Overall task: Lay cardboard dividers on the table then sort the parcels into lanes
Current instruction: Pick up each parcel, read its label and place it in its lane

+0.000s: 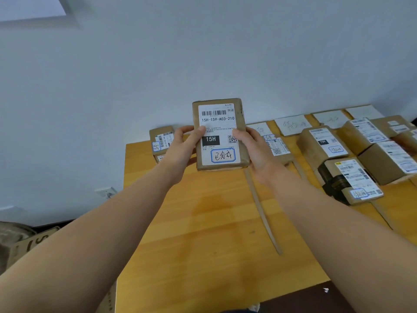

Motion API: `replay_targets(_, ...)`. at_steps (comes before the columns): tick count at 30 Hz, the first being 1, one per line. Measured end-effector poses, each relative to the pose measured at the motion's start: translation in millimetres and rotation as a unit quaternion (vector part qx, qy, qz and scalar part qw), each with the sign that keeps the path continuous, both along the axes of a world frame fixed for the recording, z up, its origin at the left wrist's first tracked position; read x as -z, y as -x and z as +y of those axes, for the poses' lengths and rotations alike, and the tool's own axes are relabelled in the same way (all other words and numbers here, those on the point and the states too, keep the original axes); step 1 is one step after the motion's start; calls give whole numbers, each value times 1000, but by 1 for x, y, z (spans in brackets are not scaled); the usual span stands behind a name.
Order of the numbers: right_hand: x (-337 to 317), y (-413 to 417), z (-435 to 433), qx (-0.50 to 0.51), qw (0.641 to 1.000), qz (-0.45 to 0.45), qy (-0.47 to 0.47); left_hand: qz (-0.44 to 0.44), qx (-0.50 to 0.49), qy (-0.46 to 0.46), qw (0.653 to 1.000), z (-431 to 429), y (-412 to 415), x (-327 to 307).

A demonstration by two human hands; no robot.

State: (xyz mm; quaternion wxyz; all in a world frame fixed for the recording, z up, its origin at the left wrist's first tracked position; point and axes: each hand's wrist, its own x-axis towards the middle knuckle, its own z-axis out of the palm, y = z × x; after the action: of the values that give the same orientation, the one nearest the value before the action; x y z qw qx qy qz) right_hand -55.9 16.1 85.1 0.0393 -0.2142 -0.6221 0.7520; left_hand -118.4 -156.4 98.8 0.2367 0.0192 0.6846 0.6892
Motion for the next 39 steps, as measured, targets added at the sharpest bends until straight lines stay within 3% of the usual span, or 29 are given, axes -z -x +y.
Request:
replay_targets(14,-24,-67,72,59,998,28,-16,79,78,-6,994,75,-39,-28)
replay_targets(25,-25,-198,248,164,986,-8,-31,29,51,-3,998,272,-156,-9)
replay_targets(30,-26,-256,331,212,975,-38,-50,24,98,6,995,360,-202,-9)
replay_targets(39,-5,-280,429,313,947,-71,13,36,140,54,988,460,-213,0)
